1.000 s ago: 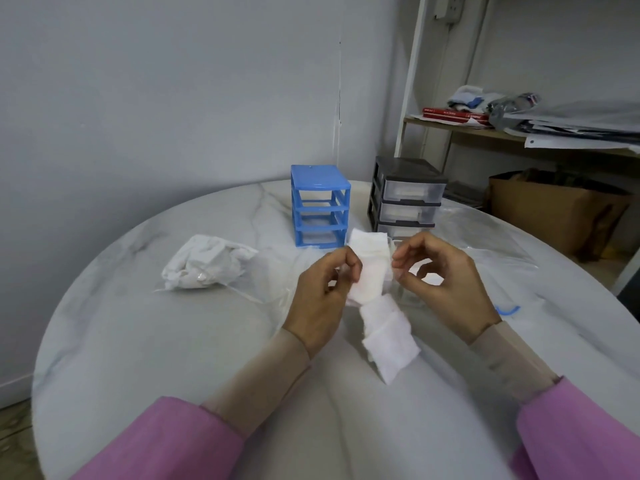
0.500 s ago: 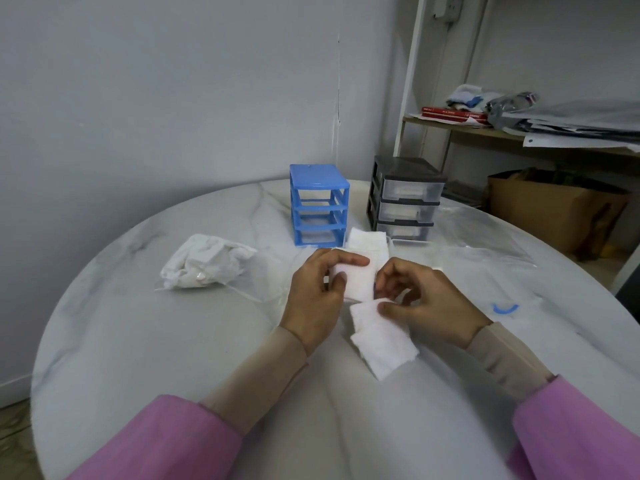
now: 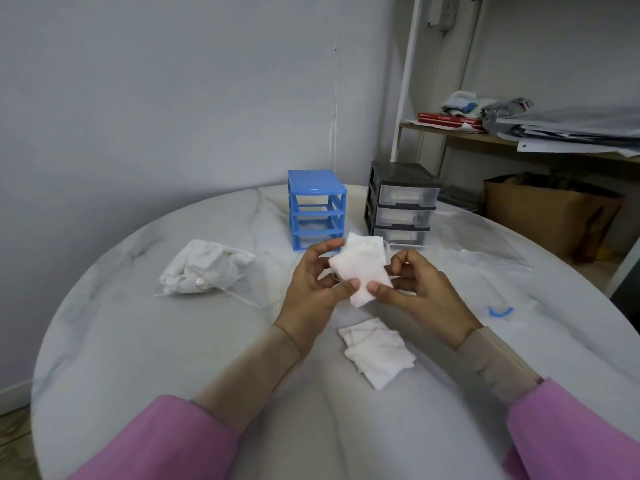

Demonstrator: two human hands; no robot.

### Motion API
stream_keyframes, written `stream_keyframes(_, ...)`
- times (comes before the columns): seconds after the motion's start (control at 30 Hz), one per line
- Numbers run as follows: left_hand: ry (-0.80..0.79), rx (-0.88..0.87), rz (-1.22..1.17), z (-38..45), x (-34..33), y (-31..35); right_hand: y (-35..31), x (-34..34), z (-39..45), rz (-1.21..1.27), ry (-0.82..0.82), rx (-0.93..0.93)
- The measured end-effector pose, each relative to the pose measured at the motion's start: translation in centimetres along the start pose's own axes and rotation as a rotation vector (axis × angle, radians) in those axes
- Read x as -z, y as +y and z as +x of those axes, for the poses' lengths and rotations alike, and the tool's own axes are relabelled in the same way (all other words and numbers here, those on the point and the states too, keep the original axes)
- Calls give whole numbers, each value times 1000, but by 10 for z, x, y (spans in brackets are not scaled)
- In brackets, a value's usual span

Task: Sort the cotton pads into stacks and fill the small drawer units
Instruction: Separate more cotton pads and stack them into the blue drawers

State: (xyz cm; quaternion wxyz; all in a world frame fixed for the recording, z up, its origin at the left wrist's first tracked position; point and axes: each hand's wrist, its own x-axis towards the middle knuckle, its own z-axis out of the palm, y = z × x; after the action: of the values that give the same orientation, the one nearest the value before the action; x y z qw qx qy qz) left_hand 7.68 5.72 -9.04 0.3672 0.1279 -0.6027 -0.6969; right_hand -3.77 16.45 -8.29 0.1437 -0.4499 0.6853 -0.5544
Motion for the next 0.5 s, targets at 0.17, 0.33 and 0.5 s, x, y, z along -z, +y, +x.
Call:
stream_keyframes(0.17, -21, 22, -7, 0, -2, 1, -3, 2, 0, 22, 3, 82)
stream_keyframes(0.33, 9, -11, 37, 0, -3, 3, -3, 2, -2, 25, -25, 126)
stream_keyframes(0.5, 7, -181, 225, 0, -1, 0, -2, 4, 1, 22, 14, 172)
